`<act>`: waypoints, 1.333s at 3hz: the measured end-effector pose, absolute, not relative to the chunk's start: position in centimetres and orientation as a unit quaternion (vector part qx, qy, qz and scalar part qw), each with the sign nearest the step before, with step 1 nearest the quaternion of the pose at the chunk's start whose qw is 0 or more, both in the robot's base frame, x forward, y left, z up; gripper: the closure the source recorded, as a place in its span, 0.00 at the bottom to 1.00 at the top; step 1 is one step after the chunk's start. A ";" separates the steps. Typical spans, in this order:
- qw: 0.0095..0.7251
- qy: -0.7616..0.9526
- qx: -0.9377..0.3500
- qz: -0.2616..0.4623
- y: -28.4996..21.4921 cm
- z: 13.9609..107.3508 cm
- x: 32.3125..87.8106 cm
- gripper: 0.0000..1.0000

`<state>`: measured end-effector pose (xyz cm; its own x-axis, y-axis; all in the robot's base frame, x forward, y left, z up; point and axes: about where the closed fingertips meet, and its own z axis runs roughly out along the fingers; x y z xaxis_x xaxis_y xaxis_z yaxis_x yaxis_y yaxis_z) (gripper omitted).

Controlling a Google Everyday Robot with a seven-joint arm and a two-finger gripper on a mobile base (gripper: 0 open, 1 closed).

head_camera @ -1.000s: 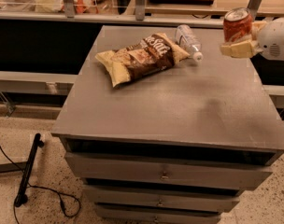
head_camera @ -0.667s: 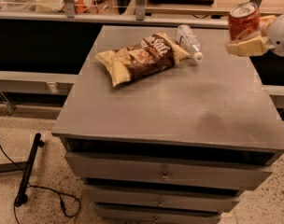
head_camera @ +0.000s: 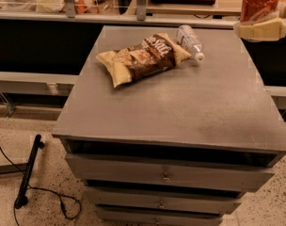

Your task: Knock coke can over

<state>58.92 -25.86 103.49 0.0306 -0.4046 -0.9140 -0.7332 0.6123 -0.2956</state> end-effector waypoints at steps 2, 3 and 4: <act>0.445 0.646 -0.620 0.030 -20.1 100.9 58.8 1.00; 0.389 0.615 -0.684 -0.055 -19.3 99.1 58.4 1.00; 0.336 0.574 -0.733 -0.143 -19.8 97.0 58.5 1.00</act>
Offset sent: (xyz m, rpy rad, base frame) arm 0.0054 0.0461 -0.0623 -0.9497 0.0075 0.2879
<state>58.49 -19.76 97.00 0.2996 -0.9377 -0.1760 -0.7456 -0.1150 -0.6564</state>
